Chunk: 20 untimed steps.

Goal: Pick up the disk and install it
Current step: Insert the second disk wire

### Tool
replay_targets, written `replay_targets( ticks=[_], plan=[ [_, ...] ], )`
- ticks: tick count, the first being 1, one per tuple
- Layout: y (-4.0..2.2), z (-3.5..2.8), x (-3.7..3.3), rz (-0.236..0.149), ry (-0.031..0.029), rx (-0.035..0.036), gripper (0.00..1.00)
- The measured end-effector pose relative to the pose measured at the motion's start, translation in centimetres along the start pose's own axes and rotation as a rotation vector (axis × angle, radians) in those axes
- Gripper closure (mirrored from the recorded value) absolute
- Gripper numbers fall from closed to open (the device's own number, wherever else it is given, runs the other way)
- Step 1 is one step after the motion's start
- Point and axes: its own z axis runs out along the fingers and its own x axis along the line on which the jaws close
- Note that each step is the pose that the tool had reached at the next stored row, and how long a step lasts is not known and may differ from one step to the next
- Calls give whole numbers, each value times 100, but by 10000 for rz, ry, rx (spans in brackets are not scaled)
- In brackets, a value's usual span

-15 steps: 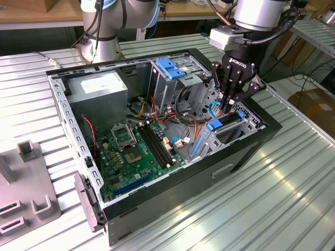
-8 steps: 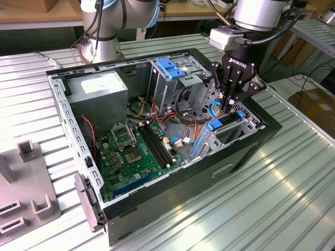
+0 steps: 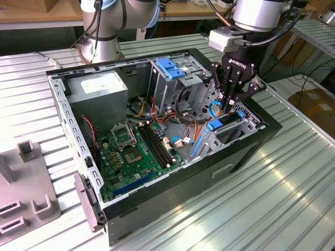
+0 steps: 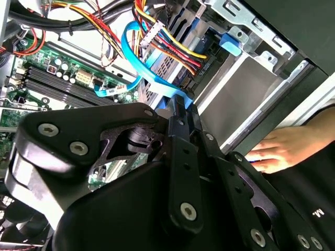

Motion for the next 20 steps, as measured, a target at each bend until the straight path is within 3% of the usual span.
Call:
replay_targets(
  ticks=[2,4,8,13,18,20],
  plan=[
    [4,4,12,-7,-134,73,84],
    [11,10,34,-29,-355,167,84],
    [26,24,79,-77,-562,248,84],
    [38,51,167,-103,-770,310,84],
    [46,78,265,-101,-1198,369,84],
    [48,84,292,-99,-1330,381,84]
  ],
)
